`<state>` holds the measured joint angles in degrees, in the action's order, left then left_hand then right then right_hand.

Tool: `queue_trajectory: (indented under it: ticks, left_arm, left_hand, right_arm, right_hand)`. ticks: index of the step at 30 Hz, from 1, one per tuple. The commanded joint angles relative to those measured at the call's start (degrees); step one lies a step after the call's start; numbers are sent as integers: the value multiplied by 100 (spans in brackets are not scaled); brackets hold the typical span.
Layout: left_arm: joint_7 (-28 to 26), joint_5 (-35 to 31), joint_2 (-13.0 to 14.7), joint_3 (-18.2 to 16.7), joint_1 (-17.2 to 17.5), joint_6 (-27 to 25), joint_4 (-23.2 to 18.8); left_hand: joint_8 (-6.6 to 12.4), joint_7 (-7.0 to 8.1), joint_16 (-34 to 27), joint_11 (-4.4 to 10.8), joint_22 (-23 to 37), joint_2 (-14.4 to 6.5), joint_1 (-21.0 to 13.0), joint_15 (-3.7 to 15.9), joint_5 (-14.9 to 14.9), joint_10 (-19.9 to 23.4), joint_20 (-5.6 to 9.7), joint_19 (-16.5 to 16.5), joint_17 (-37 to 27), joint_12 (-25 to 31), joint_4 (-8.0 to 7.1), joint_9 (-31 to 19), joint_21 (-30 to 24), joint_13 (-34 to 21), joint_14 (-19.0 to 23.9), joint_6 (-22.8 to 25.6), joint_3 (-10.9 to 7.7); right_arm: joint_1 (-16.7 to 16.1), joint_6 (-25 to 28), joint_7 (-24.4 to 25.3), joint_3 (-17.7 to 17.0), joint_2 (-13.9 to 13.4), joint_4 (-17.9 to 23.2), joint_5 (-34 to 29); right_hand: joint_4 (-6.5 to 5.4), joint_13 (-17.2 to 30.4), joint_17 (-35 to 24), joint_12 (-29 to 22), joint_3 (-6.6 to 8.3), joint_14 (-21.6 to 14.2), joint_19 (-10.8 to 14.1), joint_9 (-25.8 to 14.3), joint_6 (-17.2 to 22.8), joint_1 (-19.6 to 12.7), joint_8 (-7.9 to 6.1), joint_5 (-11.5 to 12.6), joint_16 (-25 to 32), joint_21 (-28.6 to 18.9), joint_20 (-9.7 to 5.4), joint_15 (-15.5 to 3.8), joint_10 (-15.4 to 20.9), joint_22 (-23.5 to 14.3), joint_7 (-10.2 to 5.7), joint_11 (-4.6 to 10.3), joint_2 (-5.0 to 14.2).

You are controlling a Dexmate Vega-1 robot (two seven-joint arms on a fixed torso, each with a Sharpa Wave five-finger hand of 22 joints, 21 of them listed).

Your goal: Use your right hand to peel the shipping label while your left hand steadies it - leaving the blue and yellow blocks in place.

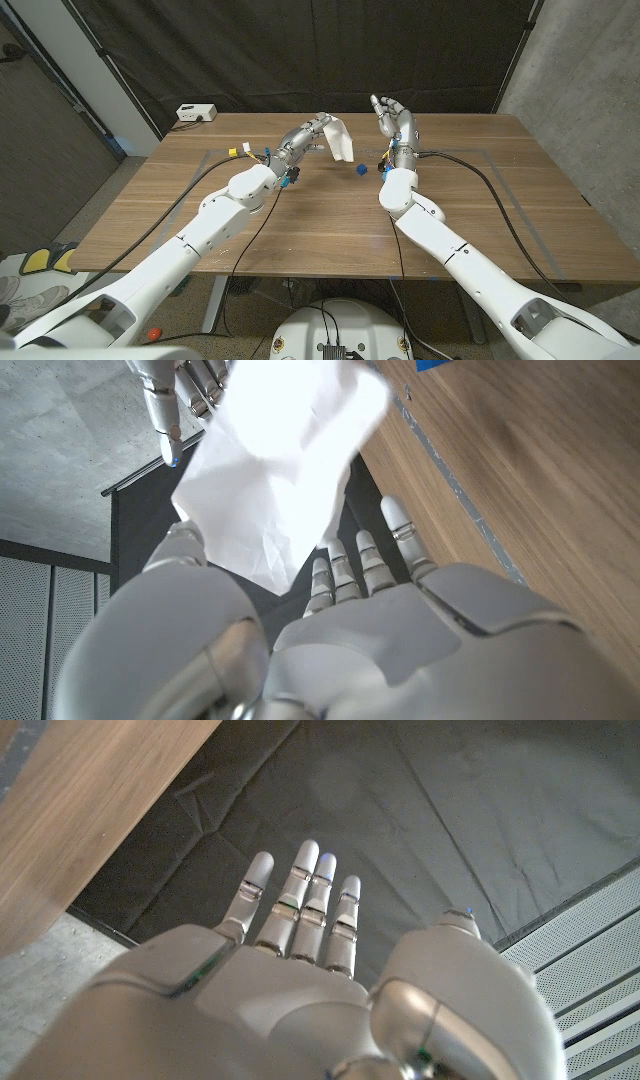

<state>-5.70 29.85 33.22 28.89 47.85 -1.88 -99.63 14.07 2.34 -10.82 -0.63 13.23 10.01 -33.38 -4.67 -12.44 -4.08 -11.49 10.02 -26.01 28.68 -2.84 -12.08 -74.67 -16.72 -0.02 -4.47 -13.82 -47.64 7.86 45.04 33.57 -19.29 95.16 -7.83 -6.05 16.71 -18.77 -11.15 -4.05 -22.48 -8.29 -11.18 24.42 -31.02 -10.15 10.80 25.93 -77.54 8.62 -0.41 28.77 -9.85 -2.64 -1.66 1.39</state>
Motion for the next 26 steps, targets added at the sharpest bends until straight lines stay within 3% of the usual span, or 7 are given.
queue_trajectory:
  ticks: [1, 10, 15, 21, 26]
  left_arm:
    - [104, -71, 133, -58, 96, 174, -70]
    - [180, 24, 265, -183, 182, 197, -105]
    - [385, 72, 337, -214, 110, 256, 57]
    - [655, 237, 369, -238, 41, 269, 301]
    - [797, 382, 360, -261, -14, 239, 500]
  left_hand:
    - [-131, -26, -25, -98, -147, -30, 81, -114, -68, -267, -61, 1859, 147, -263, 6, 34, 226, 111, -303, -241, 177]
    - [-103, -81, -48, -112, -176, -63, 61, -115, -88, -238, -59, 1908, 193, -298, 21, 40, 285, 141, -331, -152, 202]
    - [-79, -100, -75, -90, -189, -93, 32, -103, -103, -172, -57, 1914, 224, -304, 36, 44, 314, 160, -315, -75, 210]
    - [-59, -103, -97, -82, -197, -129, -2, -86, -118, -152, -56, 1897, 254, -327, 50, 47, 330, 178, -300, -6, 210]
    - [-59, -113, -105, -99, -198, -153, -20, -89, -127, -140, -55, 1871, 275, -343, 56, 49, 334, 190, -308, 8, 211]
  right_arm:
    - [-98, -675, -206, -74, -26, -138, 232]
    - [-265, -546, 222, -85, 135, -35, -22]
    - [-476, -236, 619, -133, 177, 248, -296]
    - [-740, 89, 1118, -127, 341, 531, -591]
    - [-725, 237, 1384, -41, 492, 492, -813]
  right_hand:
    - [-43, -164, 137, 31, -117, 467, -279, -1, -594, 199, 18, 27, -351, 332, 127, 220, -555, -7, 21, -103, -30]
    - [-60, -256, 203, 13, -161, 748, -531, 4, -742, 300, -23, 34, -535, 587, 216, 305, -779, 1, 44, -183, -21]
    - [-64, -290, 227, -10, -177, 823, -680, 6, -776, 338, -40, 36, -592, 709, 268, 343, -820, 2, 52, -196, -16]
    - [-66, -310, 242, -57, -183, 799, -668, 7, -741, 361, -69, 35, -599, 754, 268, 322, -754, 1, 54, -182, -6]
    - [-54, -335, 264, -121, -180, 705, -609, 8, -721, 359, -90, 40, -585, 801, 250, 291, -645, 0, 48, -141, 12]
